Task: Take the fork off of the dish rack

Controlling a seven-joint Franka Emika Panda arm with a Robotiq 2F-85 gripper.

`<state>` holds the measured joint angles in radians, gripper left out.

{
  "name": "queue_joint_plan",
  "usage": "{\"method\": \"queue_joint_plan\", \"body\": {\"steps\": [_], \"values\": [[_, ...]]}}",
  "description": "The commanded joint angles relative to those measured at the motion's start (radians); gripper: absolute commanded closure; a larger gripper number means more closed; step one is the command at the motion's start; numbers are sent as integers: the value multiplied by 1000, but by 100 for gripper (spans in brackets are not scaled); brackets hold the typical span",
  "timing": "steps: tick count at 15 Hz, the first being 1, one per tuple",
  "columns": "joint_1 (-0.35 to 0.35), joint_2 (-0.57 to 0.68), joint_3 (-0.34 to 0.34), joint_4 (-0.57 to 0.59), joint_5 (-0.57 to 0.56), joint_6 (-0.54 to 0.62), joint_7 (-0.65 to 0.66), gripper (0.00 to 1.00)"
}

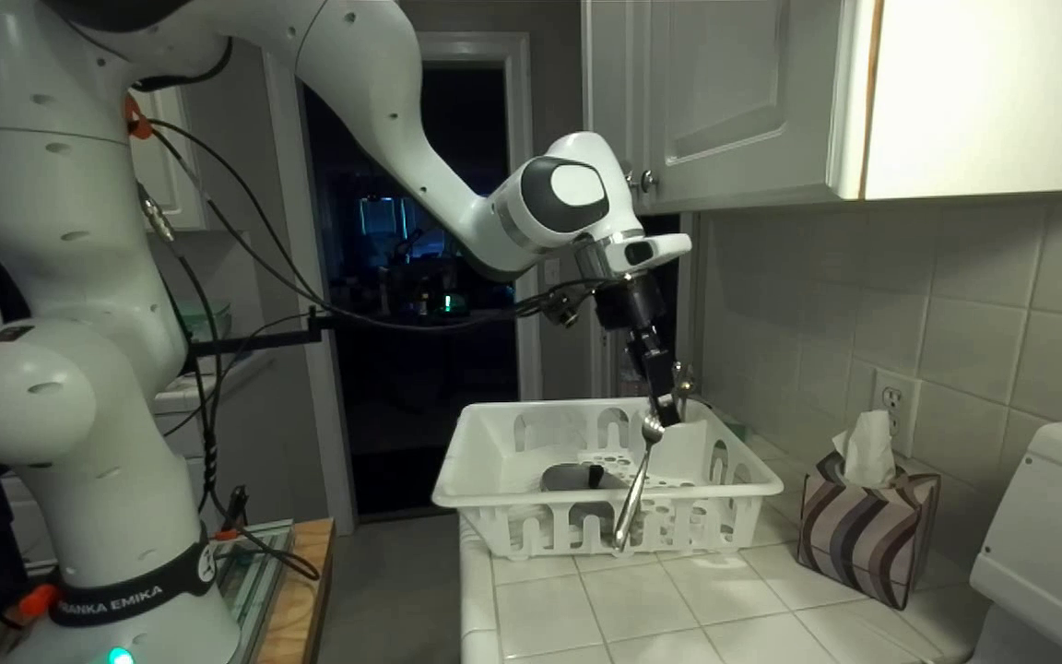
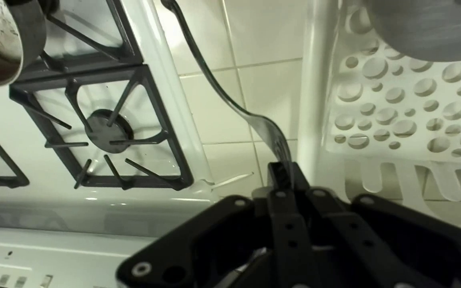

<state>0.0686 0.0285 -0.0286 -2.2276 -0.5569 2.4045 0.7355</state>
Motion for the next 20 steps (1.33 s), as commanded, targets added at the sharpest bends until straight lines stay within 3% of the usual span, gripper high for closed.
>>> {"method": "queue_joint_plan", "body": {"steps": [1,7,12,20], "values": [[-45,-37,-9,-68,43,74,54,99],[-92,-17,-35,-131,70,255,109,99],[-101,9,-41,-172,161,353,80,99],[-97,60,-33,-206,424,411,-39,99]]}}
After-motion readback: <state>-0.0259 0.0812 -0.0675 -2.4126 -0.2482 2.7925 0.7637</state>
